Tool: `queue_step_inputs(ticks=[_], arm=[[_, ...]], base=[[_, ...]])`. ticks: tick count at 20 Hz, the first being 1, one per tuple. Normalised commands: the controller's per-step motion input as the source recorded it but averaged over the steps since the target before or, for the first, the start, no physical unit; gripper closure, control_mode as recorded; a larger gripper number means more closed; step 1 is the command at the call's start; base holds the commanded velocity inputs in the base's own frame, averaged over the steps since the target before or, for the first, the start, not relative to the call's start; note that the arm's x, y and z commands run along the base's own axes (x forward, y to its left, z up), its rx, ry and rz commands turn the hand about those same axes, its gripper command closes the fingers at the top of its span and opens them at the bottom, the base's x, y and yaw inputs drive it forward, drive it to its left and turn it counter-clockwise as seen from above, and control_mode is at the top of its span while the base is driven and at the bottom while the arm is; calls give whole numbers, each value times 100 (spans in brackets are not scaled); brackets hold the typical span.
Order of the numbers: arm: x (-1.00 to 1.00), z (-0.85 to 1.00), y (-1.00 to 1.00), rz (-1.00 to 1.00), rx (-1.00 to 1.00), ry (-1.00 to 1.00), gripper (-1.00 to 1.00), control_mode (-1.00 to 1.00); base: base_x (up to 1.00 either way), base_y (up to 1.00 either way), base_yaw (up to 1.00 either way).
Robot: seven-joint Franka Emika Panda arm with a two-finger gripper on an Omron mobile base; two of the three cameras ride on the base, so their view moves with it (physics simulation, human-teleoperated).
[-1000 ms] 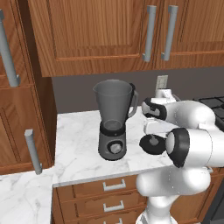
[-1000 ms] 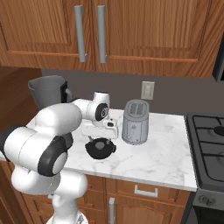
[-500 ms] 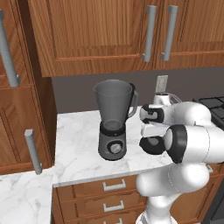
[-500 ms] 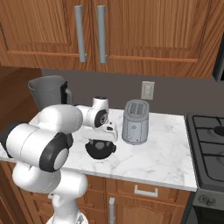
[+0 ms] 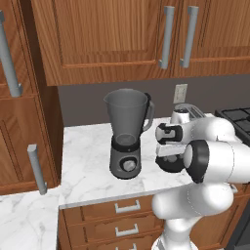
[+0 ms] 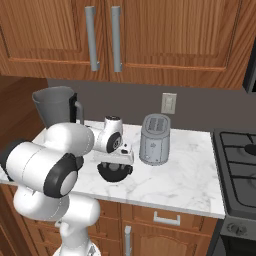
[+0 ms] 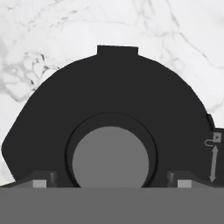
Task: Close the lid blender by securely placing the lid on top.
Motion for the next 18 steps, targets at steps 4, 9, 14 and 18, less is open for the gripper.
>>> queue_step_inputs(ticks=[4, 9, 14, 18], arm=[[6, -14, 5, 0, 0, -4, -100, -100], [7, -14, 5, 0, 0, -1, -100, -100], [13, -19, 16, 0, 0, 0, -100, -100], [12, -24, 21, 1, 0, -1, 100, -100]], base=[[0, 0, 0], [0, 0, 0], [0, 0, 0], [0, 0, 0]])
